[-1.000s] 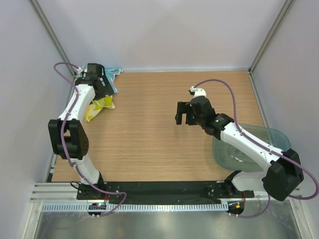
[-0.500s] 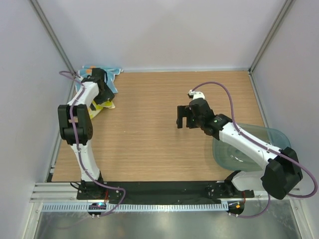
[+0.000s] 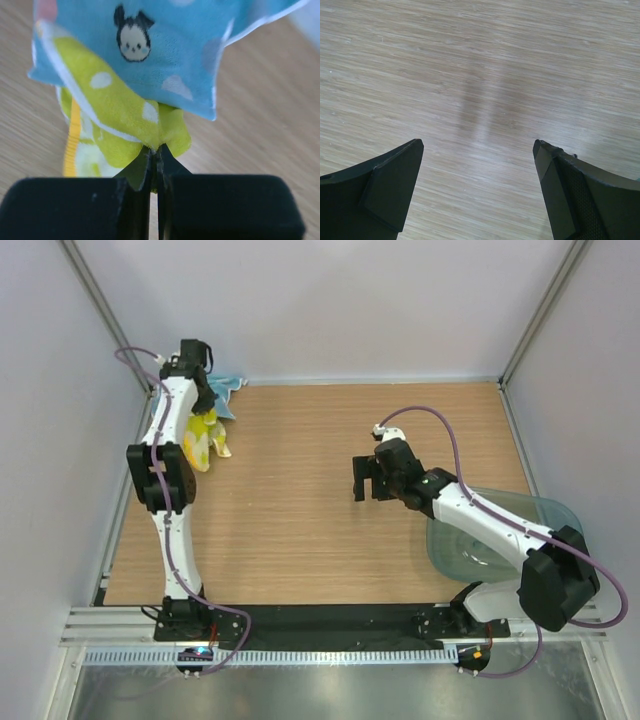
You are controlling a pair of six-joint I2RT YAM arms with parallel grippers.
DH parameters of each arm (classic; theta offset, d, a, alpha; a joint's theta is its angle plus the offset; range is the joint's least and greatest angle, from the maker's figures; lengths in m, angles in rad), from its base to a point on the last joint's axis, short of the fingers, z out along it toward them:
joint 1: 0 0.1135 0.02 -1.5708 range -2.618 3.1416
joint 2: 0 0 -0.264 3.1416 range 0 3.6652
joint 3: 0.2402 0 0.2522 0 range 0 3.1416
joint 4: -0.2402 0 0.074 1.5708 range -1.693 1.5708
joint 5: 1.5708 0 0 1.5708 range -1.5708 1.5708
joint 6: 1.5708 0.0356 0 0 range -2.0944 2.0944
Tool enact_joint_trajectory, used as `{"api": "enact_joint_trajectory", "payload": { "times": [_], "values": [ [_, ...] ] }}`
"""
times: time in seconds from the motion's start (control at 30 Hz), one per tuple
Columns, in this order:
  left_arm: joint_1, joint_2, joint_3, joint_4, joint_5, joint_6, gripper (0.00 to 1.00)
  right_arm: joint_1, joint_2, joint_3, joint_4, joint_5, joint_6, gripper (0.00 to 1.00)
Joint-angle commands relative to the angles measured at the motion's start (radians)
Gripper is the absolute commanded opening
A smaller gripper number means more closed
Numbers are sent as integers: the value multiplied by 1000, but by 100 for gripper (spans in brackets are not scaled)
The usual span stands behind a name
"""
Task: Roll the towels
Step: Grab a towel with the left arm, then move the towel to the center of the board
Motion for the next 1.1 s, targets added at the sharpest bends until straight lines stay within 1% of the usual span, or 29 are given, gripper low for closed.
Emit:
{"api": "enact_joint_trajectory", "payload": {
  "times": [0.0,0.07,0.1,0.13,0.17,0.23,0.27,0.3,0.4,0.47,0.5,0.53,0.57,0.6,0.63,0.67,0.7,0.8,0.83,0.87,0.9,0.93,1.0,1.03,1.07],
  "values": [
    [1,-28,260,-138,-19,17,0,5,-20,13,-8,5,-10,100],
    [1,-75,372,-158,-3,18,0,5,-30,13,-13,12,-4,100],
    [1,-97,452,-156,-3,18,0,5,-32,15,-16,12,-4,100],
    [1,-129,480,-134,-3,21,0,3,-38,15,-17,15,1,100],
    [1,-197,488,-115,-3,27,0,5,-41,16,-20,12,1,100],
    [1,-279,464,-71,16,26,0,5,-47,15,-25,12,7,100],
    [1,-348,447,-61,38,27,0,3,-52,16,-25,15,9,100],
    [1,-377,403,-54,84,30,0,3,-53,13,-26,16,12,100],
    [-16,-466,336,-101,130,49,0,5,-50,15,-36,28,18,100],
    [-41,-526,187,-135,161,40,0,3,-41,19,-49,41,24,100],
    [-44,-605,115,-124,193,34,0,5,-38,22,-56,45,27,100],
    [-50,-649,17,-100,272,17,0,5,-35,24,-60,47,30,100],
    [-58,-693,-156,-71,309,11,0,3,-33,25,-65,48,29,100],
    [-71,-791,-258,14,351,7,0,3,-29,27,-65,44,30,100],
    [-97,-824,-333,41,380,6,3,5,-27,29,-65,38,32,100],
    [-110,-857,-454,58,388,4,6,3,-26,29,-63,30,32,100],
    [-121,-894,-501,67,397,15,11,5,-23,33,-60,7,35,100],
    [-131,-925,-630,2,380,15,20,5,-13,47,-53,-45,48,100],
    [-136,-939,-667,-32,380,17,32,3,-3,52,-48,-83,53,100],
    [-139,-972,-699,-44,373,26,37,3,6,61,-43,-102,59,100],
    [-151,-999,-769,-49,350,29,41,3,16,68,-39,-119,64,100],
    [-156,-1025,-800,-58,342,32,54,5,26,76,-34,-137,73,100],
    [-157,-1098,-878,-63,311,35,67,5,78,108,-11,-209,81,100],
    [-157,-1115,-900,-61,310,38,78,5,103,128,-8,-229,82,100],
    [-157,-1140,-918,-69,269,38,81,5,175,181,-3,-287,85,100]
  ]
}}
